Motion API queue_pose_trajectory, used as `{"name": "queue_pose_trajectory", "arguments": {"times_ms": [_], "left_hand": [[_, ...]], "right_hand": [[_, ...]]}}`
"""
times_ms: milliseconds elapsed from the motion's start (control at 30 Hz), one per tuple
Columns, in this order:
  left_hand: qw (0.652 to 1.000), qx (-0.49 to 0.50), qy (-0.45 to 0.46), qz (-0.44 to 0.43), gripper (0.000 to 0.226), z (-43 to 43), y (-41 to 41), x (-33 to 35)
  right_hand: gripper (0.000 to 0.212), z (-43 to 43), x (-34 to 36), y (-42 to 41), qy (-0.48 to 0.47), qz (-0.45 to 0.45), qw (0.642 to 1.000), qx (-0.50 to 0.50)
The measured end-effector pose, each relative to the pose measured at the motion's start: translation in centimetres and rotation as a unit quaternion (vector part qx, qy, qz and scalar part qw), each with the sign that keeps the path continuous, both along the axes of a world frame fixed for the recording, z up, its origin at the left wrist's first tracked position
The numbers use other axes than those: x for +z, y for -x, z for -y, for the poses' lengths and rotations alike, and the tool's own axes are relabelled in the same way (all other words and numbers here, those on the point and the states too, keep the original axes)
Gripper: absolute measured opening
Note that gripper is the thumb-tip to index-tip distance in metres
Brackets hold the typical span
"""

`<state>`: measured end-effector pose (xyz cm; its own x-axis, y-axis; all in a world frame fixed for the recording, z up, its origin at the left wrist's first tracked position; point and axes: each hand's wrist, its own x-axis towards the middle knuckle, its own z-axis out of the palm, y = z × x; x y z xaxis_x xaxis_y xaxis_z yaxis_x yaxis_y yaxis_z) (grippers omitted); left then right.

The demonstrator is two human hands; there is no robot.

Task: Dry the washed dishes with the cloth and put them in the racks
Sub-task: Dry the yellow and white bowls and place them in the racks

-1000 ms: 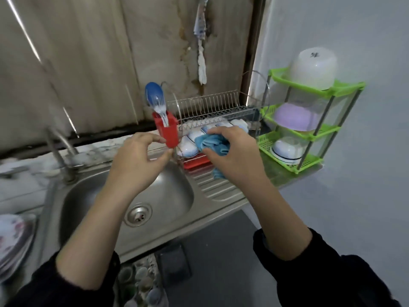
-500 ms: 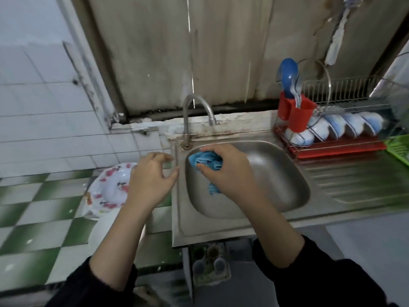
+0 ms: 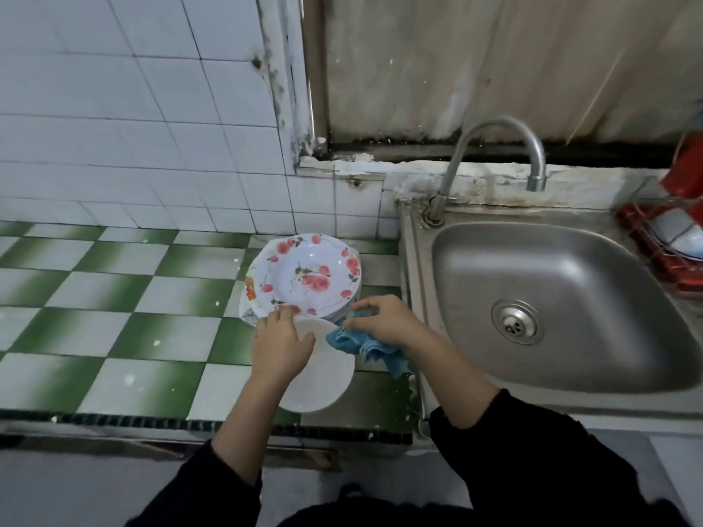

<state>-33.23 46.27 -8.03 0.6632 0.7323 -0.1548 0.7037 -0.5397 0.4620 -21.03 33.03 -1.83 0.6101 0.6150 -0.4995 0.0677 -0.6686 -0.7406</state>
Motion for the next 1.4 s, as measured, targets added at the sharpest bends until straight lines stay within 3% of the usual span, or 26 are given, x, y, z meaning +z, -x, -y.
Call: {"name": "queue_pose_trajectory", "arguments": {"times_ms": [200, 267, 333, 700, 767, 833, 900, 1000, 1167, 1267, 1400], "left_hand": [[0.992, 0.07, 0.072, -0.08, 0.077, 0.5, 2.4, -4.2], [0.983, 0.114, 0.123, -0.071, 0.08, 1.0, 2.9, -4.9], [0.975, 0.136, 0.173, -0.029, 0.081, 1.6, 3.4, -5.5], [0.958, 0.222, 0.169, 0.068, 0.104, 3.2, 4.4, -4.1], [0.945, 0.275, 0.155, 0.092, 0.096, 3.3, 4.3, -3.4], [0.931, 0.311, 0.145, 0.121, 0.072, 3.1, 4.2, -2.4], [0.914, 0.337, 0.155, 0.166, 0.055, 2.8, 4.1, -1.4], [0.867, 0.372, 0.201, 0.262, 0.052, 2.3, 3.5, 0.1], [0.83, 0.374, 0.198, 0.365, 0.061, 0.8, 1.4, 2.3], [0.811, 0.376, 0.217, 0.392, 0.056, -0.7, 0.0, 2.7], [0.776, 0.363, 0.258, 0.447, 0.036, -2.7, -2.2, 4.1]], "right_hand": [[0.052, -2.2, -3.8, 0.9, 0.127, -0.033, 0.986, 0.1], [0.056, -2.5, -4.3, 1.7, 0.166, -0.036, 0.973, 0.154], [0.045, -2.7, -4.9, 2.4, 0.191, -0.037, 0.963, 0.188], [0.042, -2.1, -5.5, 1.1, 0.168, -0.081, 0.973, 0.136], [0.033, -1.9, -5.1, 0.6, 0.137, -0.12, 0.976, 0.12], [0.025, -2.0, -4.5, 0.0, 0.071, -0.19, 0.976, 0.084], [0.041, -2.4, -3.8, -0.8, 0.018, -0.243, 0.969, 0.038], [0.056, -3.3, -2.3, -2.2, -0.006, -0.25, 0.968, 0.013], [0.016, -4.8, 0.1, -3.9, -0.023, -0.216, 0.975, 0.04], [0.014, -6.2, 0.8, -5.2, -0.046, -0.257, 0.965, 0.032], [0.017, -8.4, 1.7, -6.8, -0.016, -0.245, 0.968, 0.042]]}}
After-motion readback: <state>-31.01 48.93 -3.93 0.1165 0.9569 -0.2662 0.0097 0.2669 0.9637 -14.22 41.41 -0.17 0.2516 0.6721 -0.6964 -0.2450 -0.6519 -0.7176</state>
